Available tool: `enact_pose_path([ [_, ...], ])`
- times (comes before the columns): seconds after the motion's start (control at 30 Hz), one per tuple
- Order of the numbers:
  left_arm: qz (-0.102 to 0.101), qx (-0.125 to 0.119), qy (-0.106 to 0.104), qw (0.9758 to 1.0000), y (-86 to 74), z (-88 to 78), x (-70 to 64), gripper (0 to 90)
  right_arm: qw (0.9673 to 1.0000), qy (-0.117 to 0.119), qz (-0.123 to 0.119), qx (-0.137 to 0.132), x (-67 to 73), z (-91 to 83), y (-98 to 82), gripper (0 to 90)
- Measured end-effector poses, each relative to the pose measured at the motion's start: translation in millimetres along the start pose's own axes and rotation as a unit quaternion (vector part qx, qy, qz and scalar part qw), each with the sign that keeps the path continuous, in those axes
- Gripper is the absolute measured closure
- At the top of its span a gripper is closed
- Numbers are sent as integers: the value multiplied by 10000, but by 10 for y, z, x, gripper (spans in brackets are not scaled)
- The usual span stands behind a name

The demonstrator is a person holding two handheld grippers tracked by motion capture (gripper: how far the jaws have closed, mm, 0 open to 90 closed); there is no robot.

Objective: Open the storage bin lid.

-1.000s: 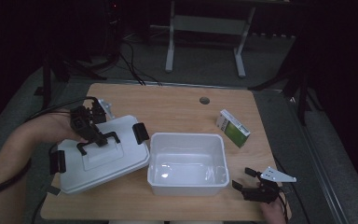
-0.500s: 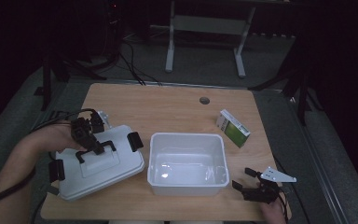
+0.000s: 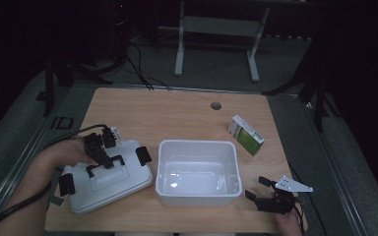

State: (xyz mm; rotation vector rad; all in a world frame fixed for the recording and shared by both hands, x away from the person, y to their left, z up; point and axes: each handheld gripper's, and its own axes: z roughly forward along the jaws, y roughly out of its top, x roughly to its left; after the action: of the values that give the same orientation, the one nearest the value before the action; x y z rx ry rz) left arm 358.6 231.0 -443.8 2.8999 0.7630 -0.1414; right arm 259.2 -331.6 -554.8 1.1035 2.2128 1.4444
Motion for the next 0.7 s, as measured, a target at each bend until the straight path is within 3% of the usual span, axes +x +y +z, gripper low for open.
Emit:
enact_pose_path([
  [0.2,19,124,-60,9999,83,194,35,839,9999,-49,-116,23,9,0,0,135],
  [0.7,-7,31,-78,10000,201,332,80,838,9999,-109,-57,-75,-11,-31,13,135],
])
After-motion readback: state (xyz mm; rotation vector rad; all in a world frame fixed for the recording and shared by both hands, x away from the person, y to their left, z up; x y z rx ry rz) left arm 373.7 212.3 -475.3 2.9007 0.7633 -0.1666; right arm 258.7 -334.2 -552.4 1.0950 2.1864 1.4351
